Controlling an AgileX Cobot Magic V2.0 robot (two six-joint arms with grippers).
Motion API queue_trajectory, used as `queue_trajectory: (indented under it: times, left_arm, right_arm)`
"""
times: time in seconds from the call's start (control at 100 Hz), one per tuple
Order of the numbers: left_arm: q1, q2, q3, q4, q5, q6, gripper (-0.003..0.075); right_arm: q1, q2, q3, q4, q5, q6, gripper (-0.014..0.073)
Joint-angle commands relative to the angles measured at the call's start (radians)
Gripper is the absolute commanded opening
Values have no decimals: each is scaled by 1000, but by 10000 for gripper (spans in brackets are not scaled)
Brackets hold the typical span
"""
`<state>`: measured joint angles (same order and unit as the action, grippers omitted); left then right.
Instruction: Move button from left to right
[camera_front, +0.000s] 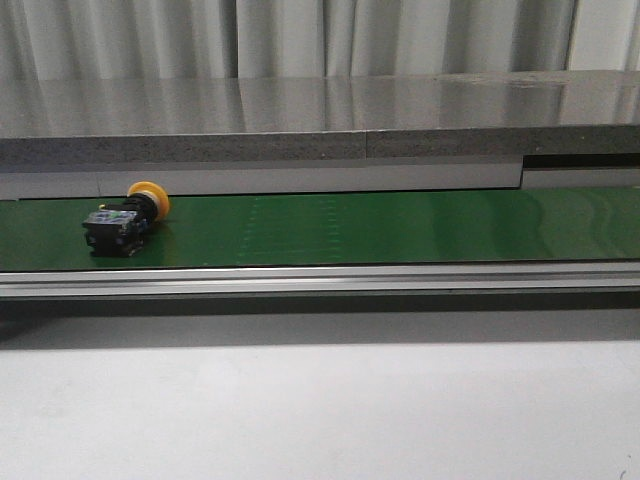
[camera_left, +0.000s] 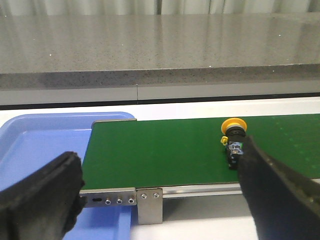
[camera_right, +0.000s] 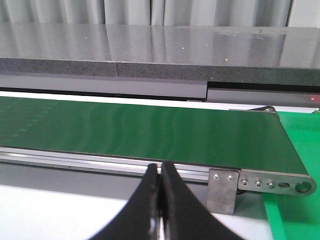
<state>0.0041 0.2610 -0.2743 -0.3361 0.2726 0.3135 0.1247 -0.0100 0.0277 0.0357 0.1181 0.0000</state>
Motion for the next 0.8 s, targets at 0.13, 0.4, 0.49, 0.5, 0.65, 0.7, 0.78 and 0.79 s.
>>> queue_trajectory:
  times: [0.13,0.4,0.49,0.5,0.65,0.7,0.78,0.79]
  left_arm:
    - [-7,7,-27,-22,-82,0,600]
    - [-7,7,-27,-20,-80,0,507]
    - [-7,7,-27,-20,-71,0,387]
    - [-7,7,-27,-20,-70,0,377]
    - [-7,7,-27,-20,-42,0,139]
    - [-7,7,-27,-20,-34,0,63]
    - [-7,7,-27,-20,-28,0,-17]
    - [-7,7,-27,-20,-28,0,-18]
  right_arm:
    - [-3,-16,-19,-11,-83,0,-67]
    - [-3,-16,-19,-11,-83,0,-67]
    - [-3,-16,-19,-11,-83,0,-67]
    - [-3,-16,-19,-11,-83,0,-67]
    - [-3,-16,-19,-11,-83,0,-67]
    - [-3,-16,-19,-11,-83,0,-67]
    - [-3,-16,-19,-11,-83,0,-67]
    - [-3,-16,-19,-11,-83,0,-67]
